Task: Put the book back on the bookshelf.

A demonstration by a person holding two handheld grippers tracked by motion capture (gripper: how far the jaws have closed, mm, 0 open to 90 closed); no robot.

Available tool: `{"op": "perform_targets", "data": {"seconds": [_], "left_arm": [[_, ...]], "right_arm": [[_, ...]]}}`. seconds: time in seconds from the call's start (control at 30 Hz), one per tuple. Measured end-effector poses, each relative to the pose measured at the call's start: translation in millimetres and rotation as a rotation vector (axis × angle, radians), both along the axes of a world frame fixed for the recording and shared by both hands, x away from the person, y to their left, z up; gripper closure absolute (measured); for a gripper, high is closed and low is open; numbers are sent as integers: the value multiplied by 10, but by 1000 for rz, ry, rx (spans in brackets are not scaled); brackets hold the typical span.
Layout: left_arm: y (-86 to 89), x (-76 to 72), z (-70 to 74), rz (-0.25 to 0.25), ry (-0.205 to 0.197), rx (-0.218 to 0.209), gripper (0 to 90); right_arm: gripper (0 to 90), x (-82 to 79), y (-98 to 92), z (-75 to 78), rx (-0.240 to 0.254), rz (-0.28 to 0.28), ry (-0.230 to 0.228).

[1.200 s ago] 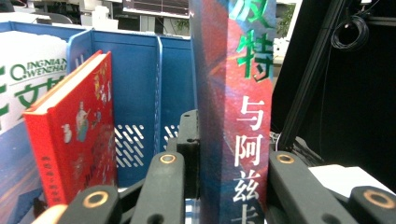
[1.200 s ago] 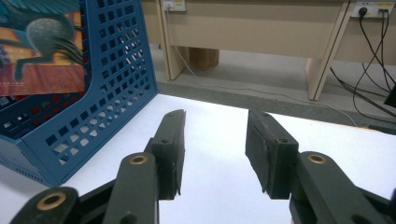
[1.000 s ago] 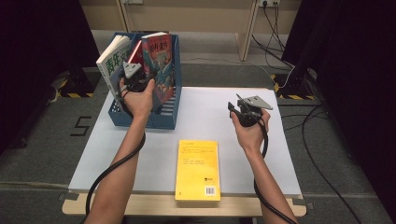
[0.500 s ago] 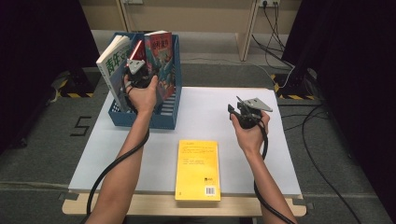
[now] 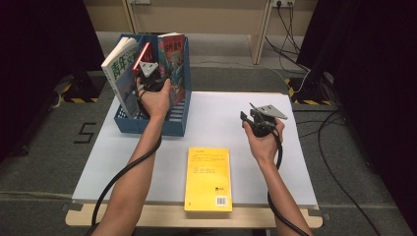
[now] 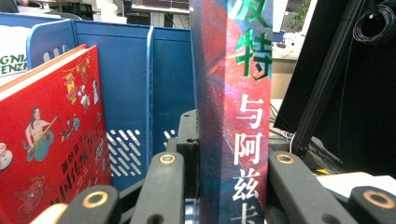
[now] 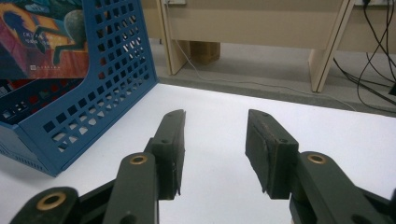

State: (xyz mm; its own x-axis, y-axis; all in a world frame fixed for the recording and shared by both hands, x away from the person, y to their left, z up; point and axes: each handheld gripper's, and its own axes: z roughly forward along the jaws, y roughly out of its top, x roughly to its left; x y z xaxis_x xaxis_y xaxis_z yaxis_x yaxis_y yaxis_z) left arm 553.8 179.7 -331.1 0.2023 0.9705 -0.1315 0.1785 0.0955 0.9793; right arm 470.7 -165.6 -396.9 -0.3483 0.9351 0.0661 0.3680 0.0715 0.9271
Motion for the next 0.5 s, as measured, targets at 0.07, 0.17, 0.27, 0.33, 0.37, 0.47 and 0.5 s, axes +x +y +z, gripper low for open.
{"op": "perform_targets", "data": {"seconds": [0.07, 0.17, 0.27, 0.33, 0.37, 0.47, 0.5], "left_arm": [[-3, 10, -4, 4, 1, 2, 745], [-11, 25, -20, 9, 0, 0, 745], [-12, 41, -31, 11, 2, 7, 745], [-14, 51, -39, 15, 1, 7, 745], [-14, 55, -45, 17, 0, 7, 745], [-14, 71, -60, 19, 5, 9, 745], [-16, 76, -64, 20, 6, 13, 745]], "right_arm": [[580, -1, -6, -2, -1, -1, 3], [581, 1, -4, -6, -4, 1, 0], [580, 2, -3, -12, -3, 0, 0], [581, 2, -6, -15, -1, 0, 4], [580, 3, -7, -17, 0, -1, 5], [580, 4, -3, -28, 1, 0, 11], [580, 4, -4, -30, -2, -1, 12]]}}
